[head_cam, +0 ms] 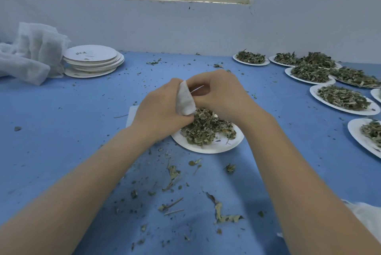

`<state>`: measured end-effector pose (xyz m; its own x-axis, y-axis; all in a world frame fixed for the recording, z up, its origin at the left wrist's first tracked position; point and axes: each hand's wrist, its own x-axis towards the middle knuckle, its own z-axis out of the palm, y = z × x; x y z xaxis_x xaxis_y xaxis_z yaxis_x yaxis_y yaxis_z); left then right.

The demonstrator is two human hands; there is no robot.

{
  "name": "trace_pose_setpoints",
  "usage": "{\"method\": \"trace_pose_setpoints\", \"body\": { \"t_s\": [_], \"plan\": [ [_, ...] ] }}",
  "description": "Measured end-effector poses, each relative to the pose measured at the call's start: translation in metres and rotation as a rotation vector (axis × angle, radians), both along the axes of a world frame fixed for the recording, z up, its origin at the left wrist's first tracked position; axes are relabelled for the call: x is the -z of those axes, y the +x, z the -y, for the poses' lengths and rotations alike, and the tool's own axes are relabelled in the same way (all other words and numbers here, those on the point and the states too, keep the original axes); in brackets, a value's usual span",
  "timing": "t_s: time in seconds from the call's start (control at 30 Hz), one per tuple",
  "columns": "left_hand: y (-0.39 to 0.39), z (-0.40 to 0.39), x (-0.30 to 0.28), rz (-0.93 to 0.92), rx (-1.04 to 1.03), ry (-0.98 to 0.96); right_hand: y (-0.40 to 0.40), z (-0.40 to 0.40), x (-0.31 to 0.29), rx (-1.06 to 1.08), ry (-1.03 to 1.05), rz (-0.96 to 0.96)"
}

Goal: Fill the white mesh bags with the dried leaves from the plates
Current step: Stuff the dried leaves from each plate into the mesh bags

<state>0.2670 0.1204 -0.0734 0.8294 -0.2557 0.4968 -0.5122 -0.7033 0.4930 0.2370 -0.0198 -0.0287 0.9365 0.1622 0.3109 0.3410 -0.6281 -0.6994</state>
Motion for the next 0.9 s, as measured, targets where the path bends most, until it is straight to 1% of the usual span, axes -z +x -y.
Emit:
{"method": "trace_pose_setpoints", "body": {
  "t_s": [0.1, 0.13, 0.2, 0.27, 0.3, 0.4, 0.47, 0.57, 0.6, 0.67, 0.73, 0.8, 0.83, 0.9],
  "plan": [
    [0.004, 0.004, -0.001, 0.021, 0.012, 0.011, 0.003, 0.001, 0.003, 0.089, 0.06, 0.056],
    [0.004, 0.005, -0.001, 0.031, 0.009, 0.014, 0.003, -0.001, 0.003, 0.102, 0.036, 0.053],
    [0.005, 0.007, -0.001, 0.061, 0.03, 0.03, 0.004, -0.002, 0.004, 0.079, -0.091, 0.005],
    [0.005, 0.008, 0.0, 0.078, 0.069, 0.066, 0.004, -0.001, 0.004, 0.012, -0.204, -0.062],
    [0.005, 0.007, -0.001, 0.064, 0.067, 0.077, 0.004, 0.001, 0.003, -0.036, -0.204, -0.094],
    [0.006, -0.004, -0.003, 0.015, 0.047, 0.077, 0.0, 0.011, -0.001, -0.169, -0.035, -0.131],
    [0.006, -0.011, -0.004, 0.022, 0.052, 0.083, -0.001, 0.015, -0.004, -0.193, 0.081, -0.114],
    [0.006, -0.02, -0.003, 0.039, 0.018, 0.115, -0.001, 0.018, -0.005, -0.104, 0.178, -0.073],
    [0.006, -0.023, -0.002, 0.042, 0.002, 0.129, -0.002, 0.019, -0.006, -0.042, 0.16, -0.066],
    [0.007, -0.027, 0.001, 0.054, -0.035, 0.144, -0.004, 0.023, -0.01, 0.041, -0.024, -0.119],
    [0.008, -0.03, 0.004, 0.078, -0.065, 0.135, -0.006, 0.024, -0.013, 0.02, -0.219, -0.305],
    [0.006, -0.031, 0.007, 0.114, -0.08, 0.112, -0.009, 0.018, -0.014, -0.018, -0.324, -0.496],
    [0.004, -0.031, 0.008, 0.14, -0.079, 0.111, -0.009, 0.013, -0.013, -0.023, -0.375, -0.546],
    [0.001, -0.032, 0.013, 0.199, -0.071, 0.146, -0.008, 0.003, -0.007, -0.002, -0.486, -0.553]
  ]
}}
